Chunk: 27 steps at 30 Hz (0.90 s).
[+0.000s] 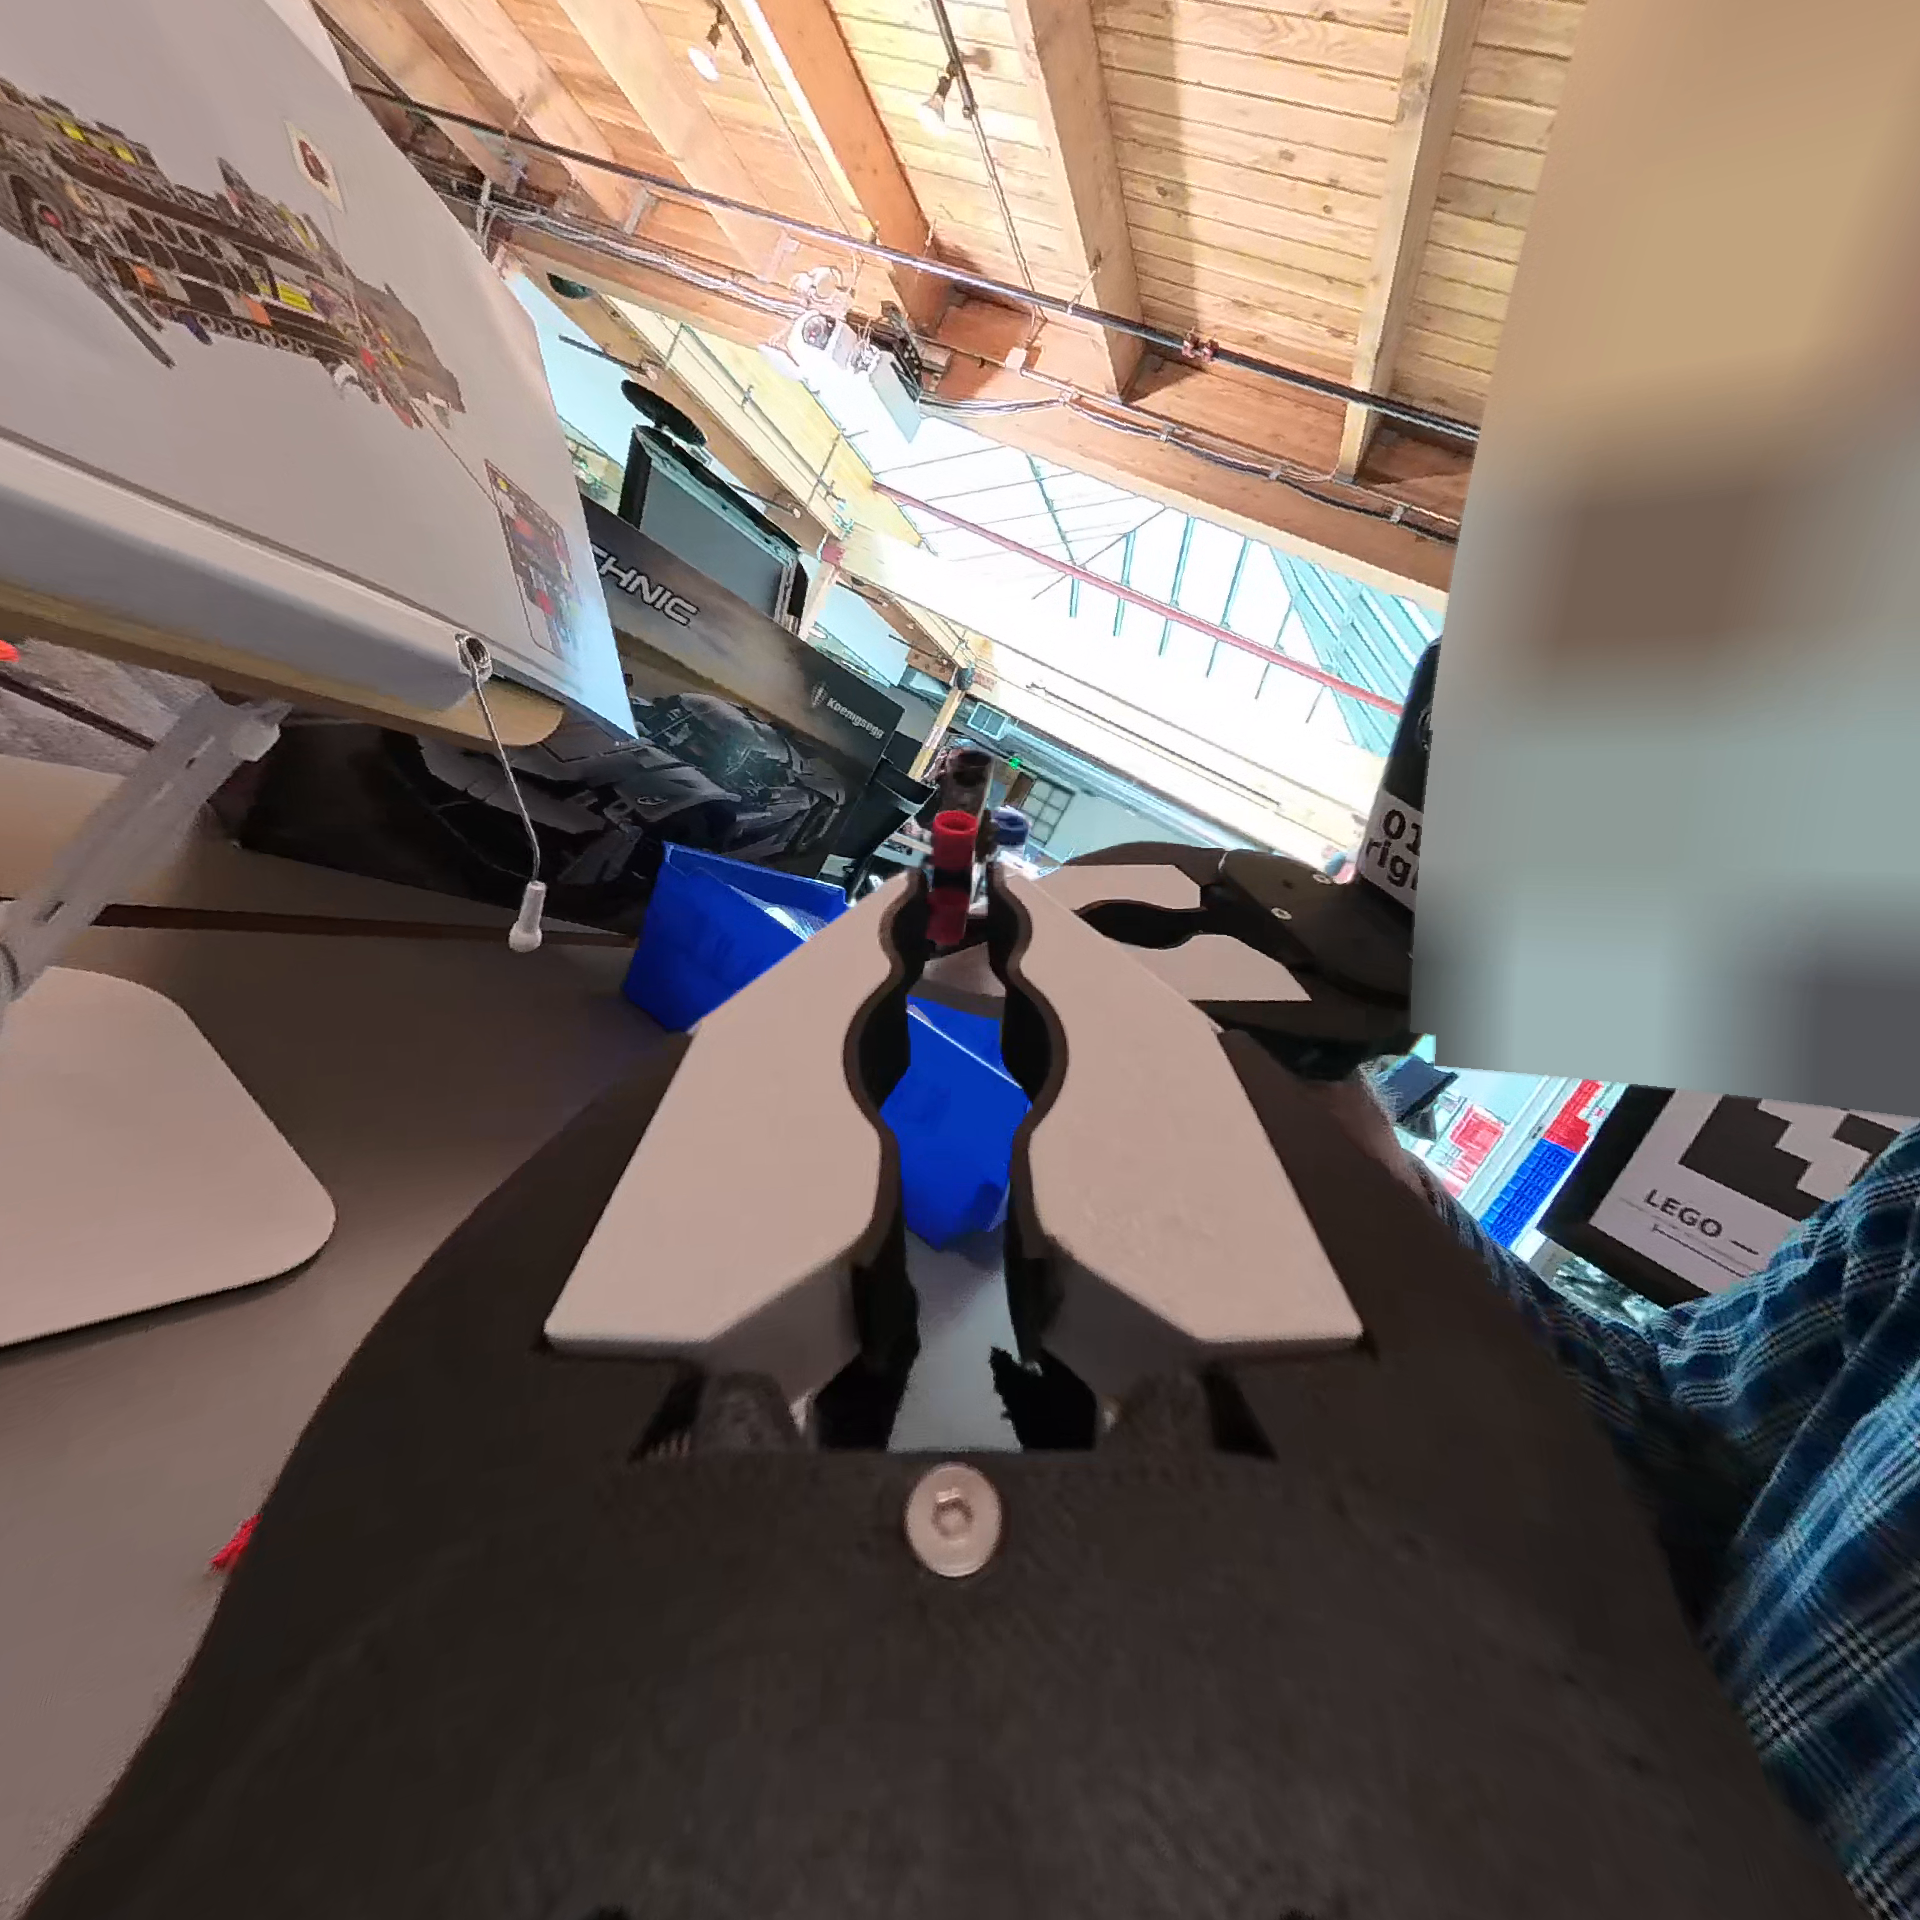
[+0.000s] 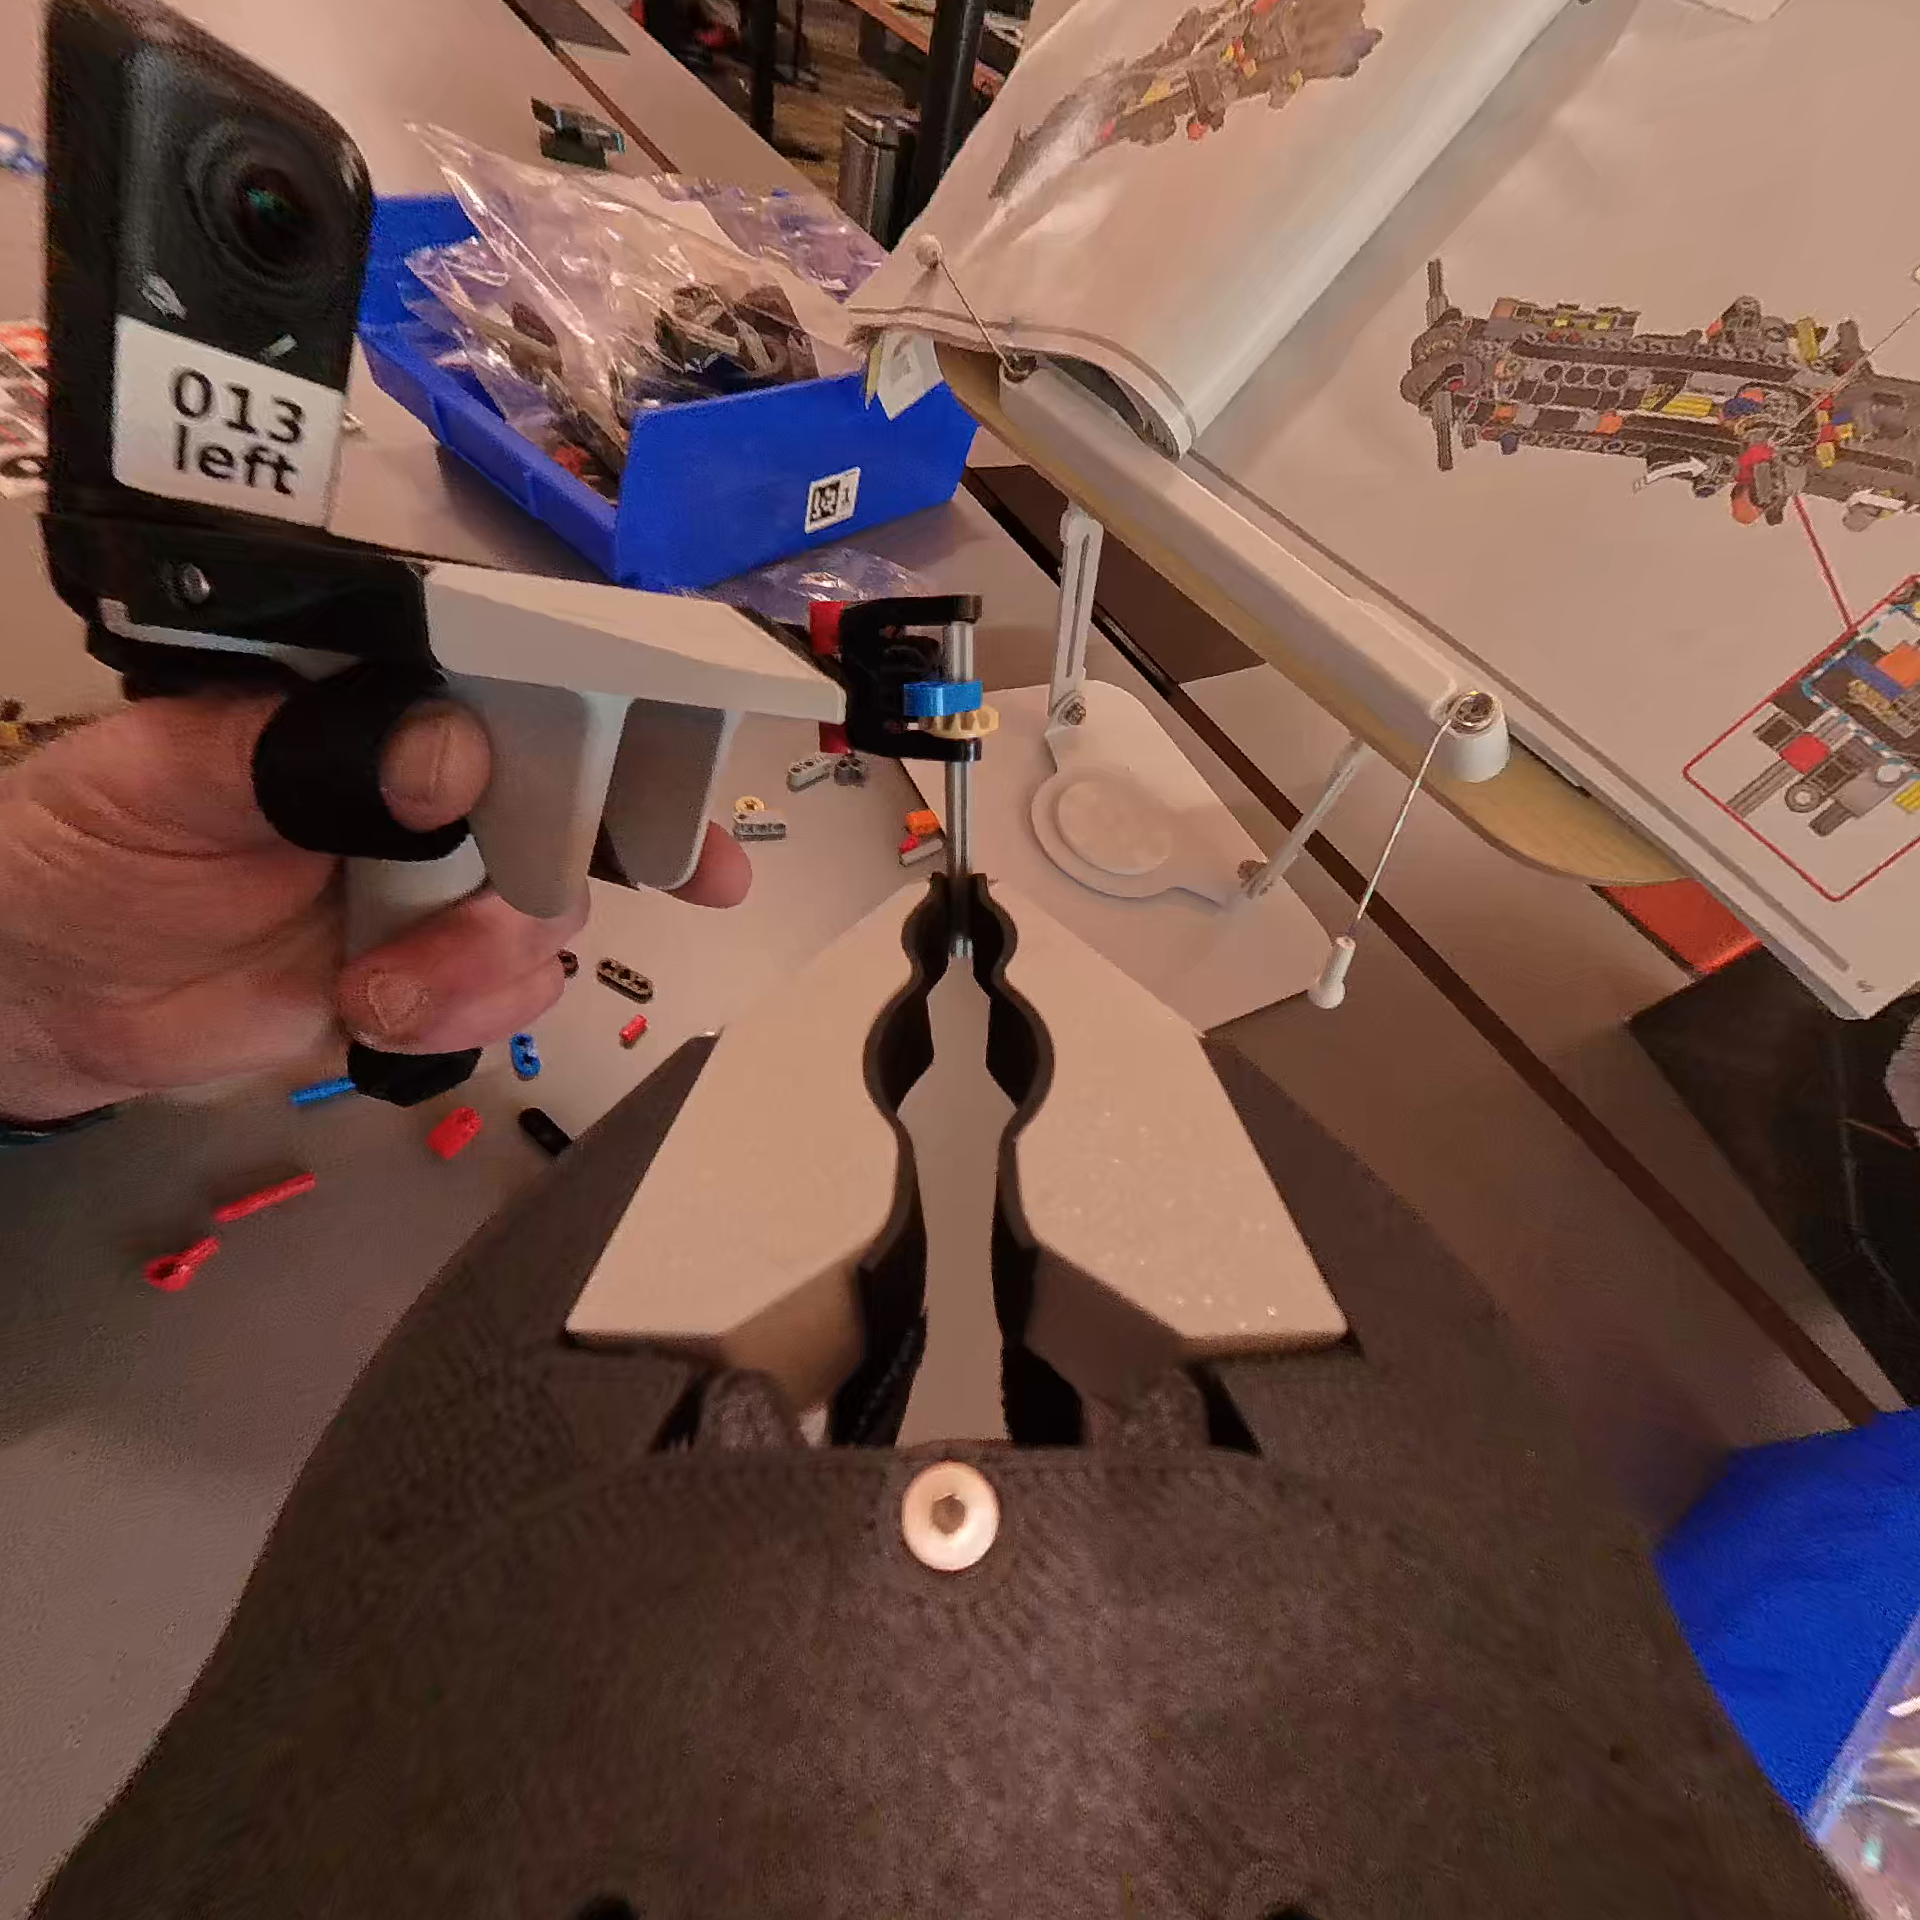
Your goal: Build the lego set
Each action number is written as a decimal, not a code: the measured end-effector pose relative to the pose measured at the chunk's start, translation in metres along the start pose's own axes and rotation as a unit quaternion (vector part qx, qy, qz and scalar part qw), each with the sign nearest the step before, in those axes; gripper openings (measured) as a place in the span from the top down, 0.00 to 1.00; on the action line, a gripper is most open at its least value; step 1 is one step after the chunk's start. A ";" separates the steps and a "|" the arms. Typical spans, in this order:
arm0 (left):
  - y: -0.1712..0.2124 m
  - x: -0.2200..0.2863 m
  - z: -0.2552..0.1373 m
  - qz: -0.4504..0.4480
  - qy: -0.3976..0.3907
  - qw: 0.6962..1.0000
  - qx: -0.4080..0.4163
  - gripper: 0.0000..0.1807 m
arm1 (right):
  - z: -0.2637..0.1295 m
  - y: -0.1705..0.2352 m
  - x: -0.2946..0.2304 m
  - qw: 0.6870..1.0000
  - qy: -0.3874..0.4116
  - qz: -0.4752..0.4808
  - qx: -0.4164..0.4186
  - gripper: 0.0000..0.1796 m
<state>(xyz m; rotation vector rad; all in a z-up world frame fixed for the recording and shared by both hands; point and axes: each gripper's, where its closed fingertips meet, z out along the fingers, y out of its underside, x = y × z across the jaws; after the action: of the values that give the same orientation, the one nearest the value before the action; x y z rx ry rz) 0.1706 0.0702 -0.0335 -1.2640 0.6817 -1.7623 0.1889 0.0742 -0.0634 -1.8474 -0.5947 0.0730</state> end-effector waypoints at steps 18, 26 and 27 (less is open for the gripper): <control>0.002 0.002 0.000 -0.005 0.020 1.000 -0.018 0.97 | 0.000 -0.001 -0.006 0.997 -0.061 0.036 0.014 1.00; 0.001 0.005 0.001 0.024 0.018 0.999 -0.018 0.92 | -0.001 -0.002 -0.014 0.984 -0.136 0.106 0.033 1.00; 0.002 0.007 0.002 0.027 0.019 0.999 -0.021 0.92 | 0.000 -0.001 -0.015 0.985 -0.136 0.103 0.031 1.00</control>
<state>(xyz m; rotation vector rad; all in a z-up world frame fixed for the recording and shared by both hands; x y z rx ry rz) 0.1719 0.0638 -0.0310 -1.2309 0.7706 -1.7406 0.1758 0.0678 -0.0659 -1.8463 -0.5781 0.4828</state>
